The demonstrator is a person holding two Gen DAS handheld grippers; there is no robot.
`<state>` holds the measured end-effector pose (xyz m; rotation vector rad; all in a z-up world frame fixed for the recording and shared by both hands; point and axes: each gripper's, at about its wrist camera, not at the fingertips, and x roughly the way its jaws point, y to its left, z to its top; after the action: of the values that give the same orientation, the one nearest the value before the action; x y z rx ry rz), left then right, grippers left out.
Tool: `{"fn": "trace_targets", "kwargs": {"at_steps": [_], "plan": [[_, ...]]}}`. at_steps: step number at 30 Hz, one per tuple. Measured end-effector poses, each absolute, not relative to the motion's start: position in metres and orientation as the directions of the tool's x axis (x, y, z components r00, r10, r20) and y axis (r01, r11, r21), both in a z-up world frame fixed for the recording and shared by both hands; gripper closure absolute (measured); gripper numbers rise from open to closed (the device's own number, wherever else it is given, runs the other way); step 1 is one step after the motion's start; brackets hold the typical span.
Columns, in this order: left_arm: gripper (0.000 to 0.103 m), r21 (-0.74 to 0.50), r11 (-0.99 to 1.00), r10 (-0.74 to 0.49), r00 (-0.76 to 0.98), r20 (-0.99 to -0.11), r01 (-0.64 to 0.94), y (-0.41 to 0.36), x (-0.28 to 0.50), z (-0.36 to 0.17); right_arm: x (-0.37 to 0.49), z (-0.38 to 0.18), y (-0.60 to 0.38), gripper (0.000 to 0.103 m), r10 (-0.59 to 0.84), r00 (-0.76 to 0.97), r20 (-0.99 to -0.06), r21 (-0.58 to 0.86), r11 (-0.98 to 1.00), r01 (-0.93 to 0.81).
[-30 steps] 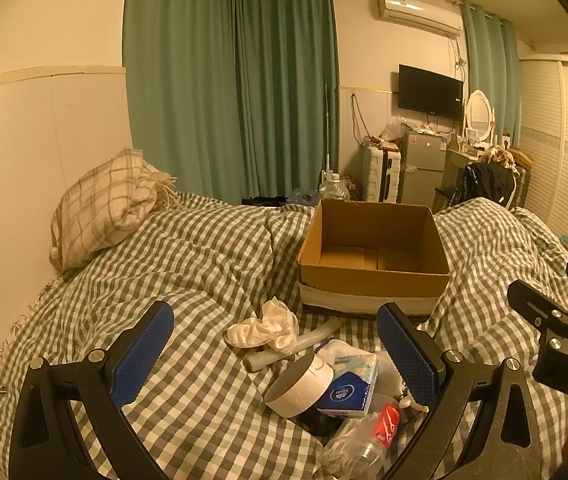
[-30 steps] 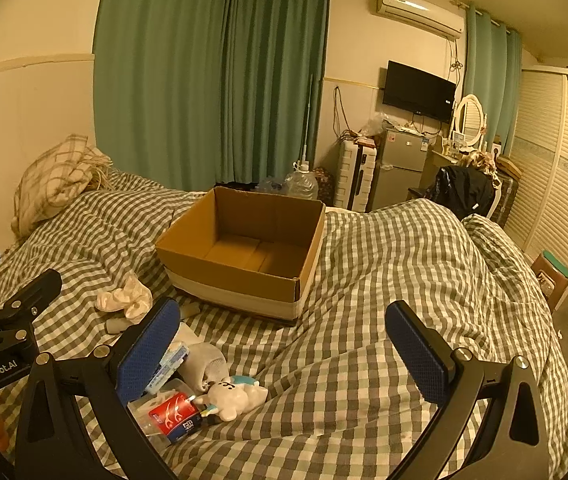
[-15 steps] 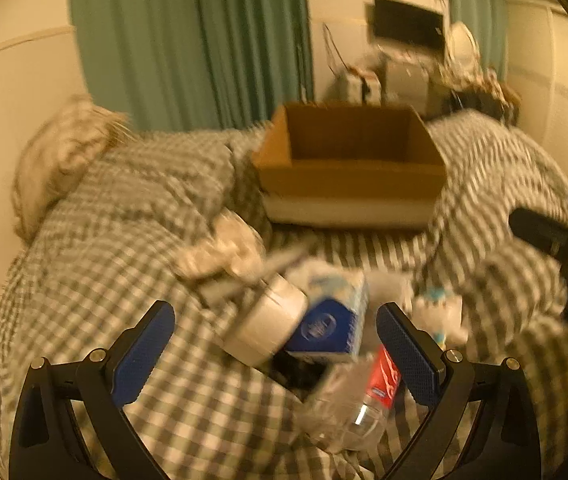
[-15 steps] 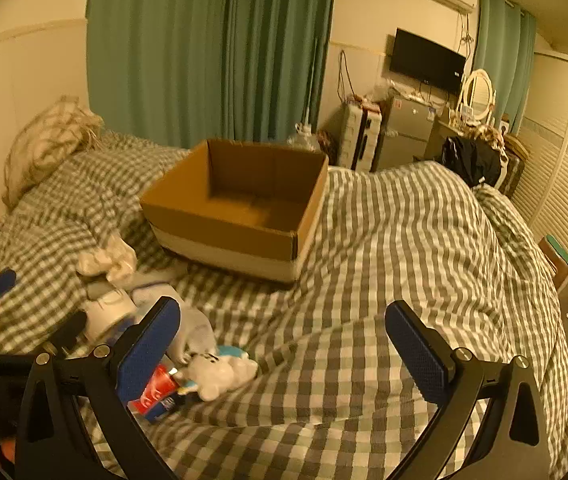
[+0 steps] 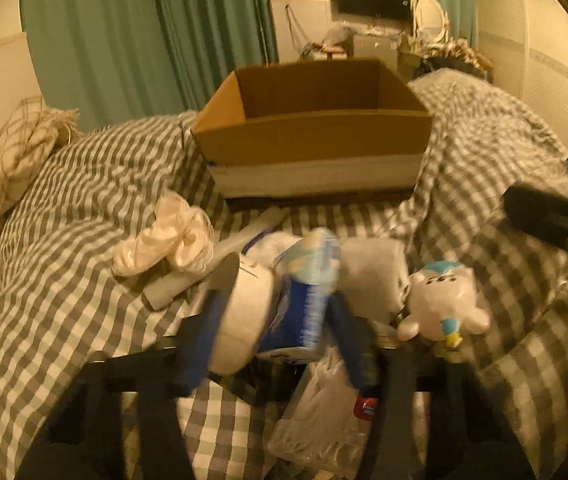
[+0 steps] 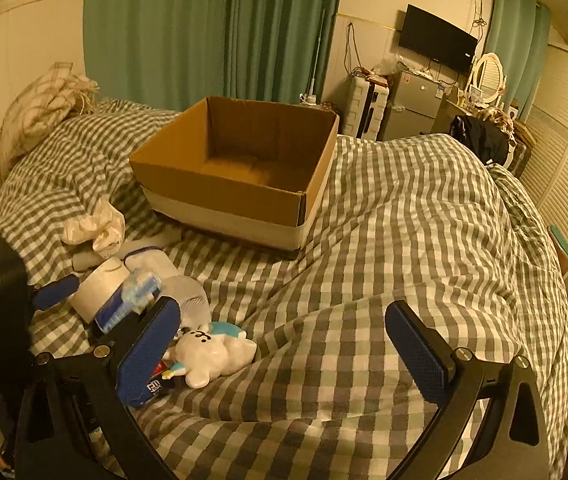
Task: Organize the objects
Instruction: 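Grasp the blue tissue pack with the left tool while the right tool grasps the white plush toy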
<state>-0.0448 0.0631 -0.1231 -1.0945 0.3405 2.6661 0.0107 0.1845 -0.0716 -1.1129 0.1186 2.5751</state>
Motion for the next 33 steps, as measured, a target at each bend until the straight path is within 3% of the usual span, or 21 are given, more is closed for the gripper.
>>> {"fn": "trace_targets", "kwargs": {"at_steps": [1,11,16,19,21,23,24,33], "plan": [[0.088,0.109,-0.946,0.140,-0.689,-0.711,-0.304,0.060,-0.045,-0.121,0.010,-0.072,0.183,0.000,0.269,-0.636,-0.723,-0.059,-0.942,-0.331],[0.089,-0.007,-0.956,0.225,-0.715,-0.663,-0.294,0.029,-0.032,-0.090,-0.004,-0.093,0.155,0.001,0.224,-0.592,-0.774,-0.103,-0.967,-0.232],[0.089,-0.025,-0.958,0.233,-0.725,-0.648,-0.285,0.022,-0.030,-0.081,-0.019,-0.118,0.142,0.009,0.192,-0.517,-0.834,-0.125,-0.979,-0.161],[0.089,-0.033,-0.958,0.236,-0.721,-0.651,-0.284,0.020,-0.030,-0.080,-0.023,-0.126,0.136,0.019,0.188,-0.493,-0.850,-0.141,-0.981,-0.132],[0.089,-0.035,-0.958,0.238,-0.719,-0.653,-0.285,0.021,-0.029,-0.080,-0.026,-0.134,0.131,0.044,0.183,-0.468,-0.865,-0.146,-0.983,-0.114],[0.089,-0.033,-0.958,0.237,-0.721,-0.652,-0.285,0.021,-0.027,-0.079,-0.027,-0.139,0.131,0.051,0.187,-0.453,-0.872,-0.154,-0.982,-0.109],[0.089,-0.033,-0.958,0.236,-0.721,-0.651,-0.284,0.021,-0.026,-0.078,-0.026,-0.136,0.131,0.061,0.181,-0.463,-0.868,-0.147,-0.983,-0.109],[0.088,-0.025,-0.959,0.237,-0.750,-0.618,-0.282,0.021,-0.017,-0.052,0.000,-0.088,0.144,0.060,0.154,-0.596,-0.788,-0.073,-0.985,-0.158]]}}
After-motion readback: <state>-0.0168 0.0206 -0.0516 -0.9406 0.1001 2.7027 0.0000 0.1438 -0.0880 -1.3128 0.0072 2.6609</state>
